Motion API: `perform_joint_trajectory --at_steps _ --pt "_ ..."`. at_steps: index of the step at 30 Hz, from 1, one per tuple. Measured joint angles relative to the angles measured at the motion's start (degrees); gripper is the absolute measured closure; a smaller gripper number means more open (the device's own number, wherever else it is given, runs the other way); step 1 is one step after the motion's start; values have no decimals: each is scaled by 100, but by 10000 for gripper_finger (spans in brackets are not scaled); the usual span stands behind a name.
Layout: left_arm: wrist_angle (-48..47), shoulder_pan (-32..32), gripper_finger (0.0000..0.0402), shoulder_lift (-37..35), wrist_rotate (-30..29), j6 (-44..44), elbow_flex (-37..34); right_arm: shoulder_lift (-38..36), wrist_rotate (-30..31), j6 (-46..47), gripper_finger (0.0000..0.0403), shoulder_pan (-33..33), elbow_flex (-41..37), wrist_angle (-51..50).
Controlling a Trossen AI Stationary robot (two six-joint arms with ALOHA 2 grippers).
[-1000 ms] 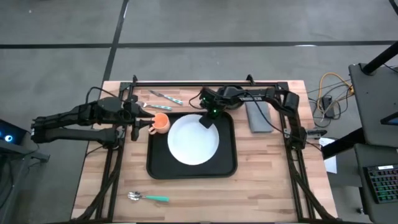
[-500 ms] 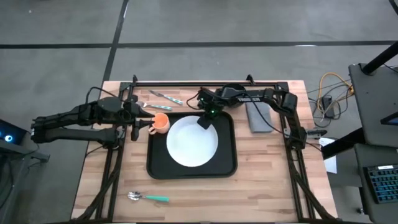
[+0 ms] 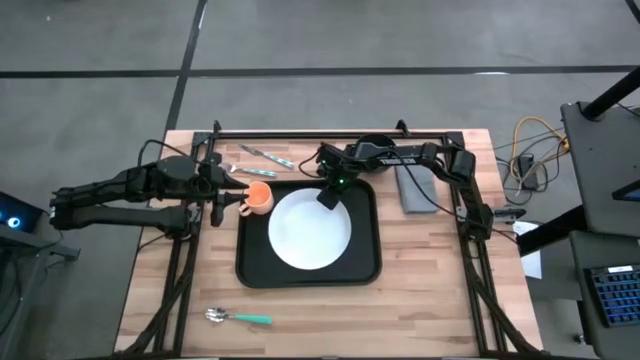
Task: Set up tray
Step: Put the white plate on the black serving tray, then put the black bowl on the white plate
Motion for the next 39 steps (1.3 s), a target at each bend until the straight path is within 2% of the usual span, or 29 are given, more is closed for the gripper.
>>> perform_joint_trajectory --at_steps 5,13,18,20,24,27,29,33,39 --pt "0 0 300 0 0 3 0 0 -45 -68 386 40 22 7" --pt "0 0 300 0 0 20 0 -2 -66 -81 345 37 22 7" --pt "0 0 300 0 0 19 0 -278 15 -92 324 15 22 -131" --pt "0 0 300 0 0 17 0 -556 372 -121 318 16 22 -321" --pt "-1 -1 300 2 0 17 0 -1245 1667 -70 307 80 -26 -916" --pt "-2 0 300 2 0 -9 0 -1764 2310 -49 299 24 -182 -1269" --pt "-2 0 300 22 2 -22 -3 -2130 2570 61 293 -154 -405 -1173" --pt "-31 -1 300 31 2 -22 -39 -2713 2356 309 279 -844 -921 -746" --pt "-44 -2 300 63 2 -24 -52 -3203 2410 523 256 -1990 -1639 -415"
